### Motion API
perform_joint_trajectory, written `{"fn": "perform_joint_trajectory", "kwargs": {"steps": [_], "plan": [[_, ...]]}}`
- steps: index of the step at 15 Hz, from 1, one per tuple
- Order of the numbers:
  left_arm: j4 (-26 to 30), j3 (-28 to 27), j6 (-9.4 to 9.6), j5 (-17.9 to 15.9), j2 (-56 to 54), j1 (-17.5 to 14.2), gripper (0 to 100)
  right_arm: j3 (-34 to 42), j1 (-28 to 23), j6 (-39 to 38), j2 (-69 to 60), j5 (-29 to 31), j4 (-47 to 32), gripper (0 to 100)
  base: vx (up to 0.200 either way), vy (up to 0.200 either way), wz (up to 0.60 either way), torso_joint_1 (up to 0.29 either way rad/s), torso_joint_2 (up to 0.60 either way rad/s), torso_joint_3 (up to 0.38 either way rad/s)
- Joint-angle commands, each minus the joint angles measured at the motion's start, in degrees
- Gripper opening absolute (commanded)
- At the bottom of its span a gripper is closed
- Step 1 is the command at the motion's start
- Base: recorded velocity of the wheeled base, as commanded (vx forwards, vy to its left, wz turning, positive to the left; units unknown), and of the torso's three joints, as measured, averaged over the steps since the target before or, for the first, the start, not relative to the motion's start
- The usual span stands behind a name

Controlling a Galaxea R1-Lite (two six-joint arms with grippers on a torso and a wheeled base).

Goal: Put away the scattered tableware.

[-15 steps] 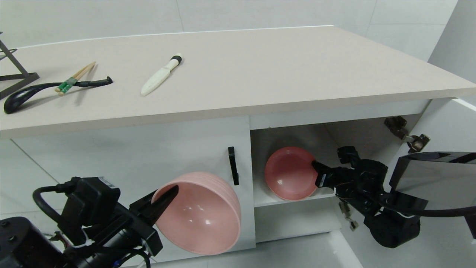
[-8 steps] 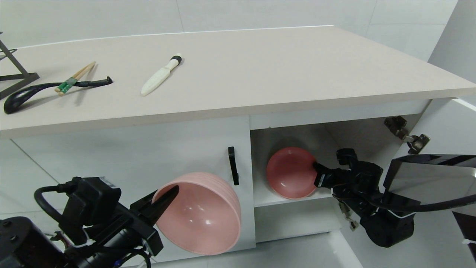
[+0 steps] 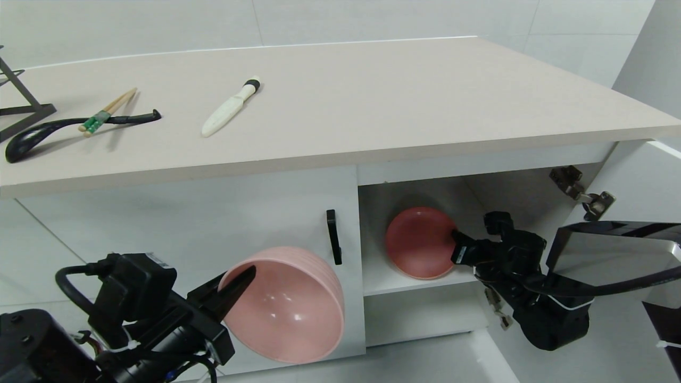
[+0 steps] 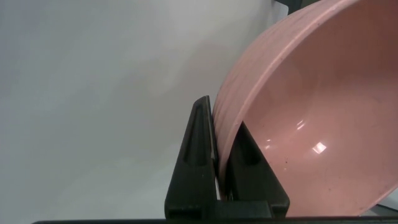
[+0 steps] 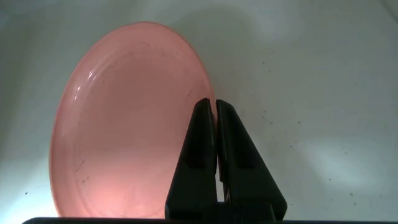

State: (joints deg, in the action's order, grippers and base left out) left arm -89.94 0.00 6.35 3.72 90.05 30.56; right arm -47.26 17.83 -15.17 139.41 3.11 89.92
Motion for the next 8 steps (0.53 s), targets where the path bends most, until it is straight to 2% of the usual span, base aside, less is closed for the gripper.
{"fn": "perform_joint_trajectory", "kwargs": {"steps": [1, 2, 6, 8], "plan": [[-0.06, 0.0, -0.02, -0.03, 0.56, 0.02, 0, -0.9, 0.18, 0.31, 0.77, 0.85, 0.08, 0, 0.0, 0.0, 0.0, 0.0, 0.0, 0.0], [-0.06, 0.0, -0.02, -0.03, 0.83, 0.02, 0, -1.08, 0.18, 0.4, 1.21, 1.9, 0.08, 100, 0.0, 0.0, 0.0, 0.0, 0.0, 0.0], [-0.06, 0.0, -0.29, 0.94, 0.83, 0.02, 0, -1.52, 0.18, 0.31, 0.6, 2.08, 0.08, 100, 0.0, 0.0, 0.0, 0.0, 0.0, 0.0], [-0.06, -0.53, -2.22, 3.66, 1.18, 0.02, 0, -0.64, 0.18, 0.31, -3.8, 2.16, 0.08, 100, 0.0, 0.0, 0.0, 0.0, 0.0, 0.0]]}}
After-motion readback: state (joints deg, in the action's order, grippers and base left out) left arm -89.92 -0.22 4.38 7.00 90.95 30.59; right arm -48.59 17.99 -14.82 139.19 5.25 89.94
